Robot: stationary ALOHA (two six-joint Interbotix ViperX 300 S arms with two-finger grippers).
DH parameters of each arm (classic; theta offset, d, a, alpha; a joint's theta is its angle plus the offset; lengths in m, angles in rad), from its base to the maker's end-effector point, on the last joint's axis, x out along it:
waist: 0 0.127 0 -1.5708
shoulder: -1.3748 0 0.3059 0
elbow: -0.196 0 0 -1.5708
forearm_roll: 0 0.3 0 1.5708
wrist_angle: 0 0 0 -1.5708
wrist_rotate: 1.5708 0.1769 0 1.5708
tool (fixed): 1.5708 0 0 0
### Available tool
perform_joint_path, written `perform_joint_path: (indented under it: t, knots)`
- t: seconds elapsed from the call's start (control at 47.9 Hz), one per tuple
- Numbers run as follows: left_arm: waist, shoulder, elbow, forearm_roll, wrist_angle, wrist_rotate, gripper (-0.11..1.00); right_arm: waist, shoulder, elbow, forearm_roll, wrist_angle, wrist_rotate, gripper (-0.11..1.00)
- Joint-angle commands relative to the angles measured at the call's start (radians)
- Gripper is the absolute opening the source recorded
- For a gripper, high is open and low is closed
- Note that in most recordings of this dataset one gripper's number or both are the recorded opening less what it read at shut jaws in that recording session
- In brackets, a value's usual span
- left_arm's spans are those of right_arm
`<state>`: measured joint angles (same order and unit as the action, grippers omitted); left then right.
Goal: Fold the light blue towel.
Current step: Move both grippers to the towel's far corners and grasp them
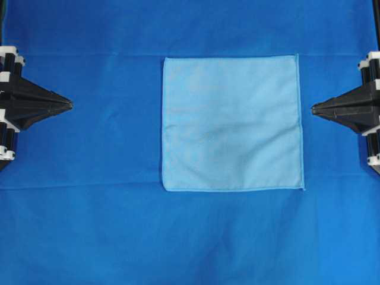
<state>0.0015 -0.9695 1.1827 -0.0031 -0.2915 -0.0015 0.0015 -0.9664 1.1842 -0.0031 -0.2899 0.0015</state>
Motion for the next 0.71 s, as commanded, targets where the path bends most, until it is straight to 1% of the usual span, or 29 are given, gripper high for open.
perform_joint_path:
  t: [0.0,0.063,0.125,0.25,0.355,0.48,0.563,0.688]
  knots:
    - [0.002,0.04,-0.026,-0.017,0.0,0.008,0.0,-0.002,0.009,-0.032,0.003,-0.003,0.003,0.0]
    - [0.006,0.067,-0.031,-0.017,-0.006,0.02,0.0,-0.017,0.009,-0.038,0.002,0.026,0.003,0.0]
    - [0.026,0.106,-0.035,-0.017,-0.023,0.031,0.0,-0.052,0.009,-0.043,0.002,0.084,0.003,0.0]
    - [0.084,0.224,-0.048,-0.017,-0.081,0.031,0.0,-0.152,0.011,-0.052,0.006,0.196,0.014,0.0]
    - [0.138,0.33,-0.074,-0.021,-0.091,0.02,0.0,-0.245,0.014,-0.052,0.006,0.267,0.026,0.0]
    - [0.181,0.462,-0.135,-0.02,-0.087,0.008,0.0,-0.336,0.029,-0.052,0.006,0.324,0.035,0.0]
    - [0.206,0.535,-0.181,-0.021,-0.078,0.008,0.0,-0.399,0.058,-0.049,0.006,0.368,0.035,0.0]
    - [0.255,0.641,-0.245,-0.021,-0.048,0.009,0.01,-0.495,0.118,-0.043,0.005,0.4,0.035,0.01]
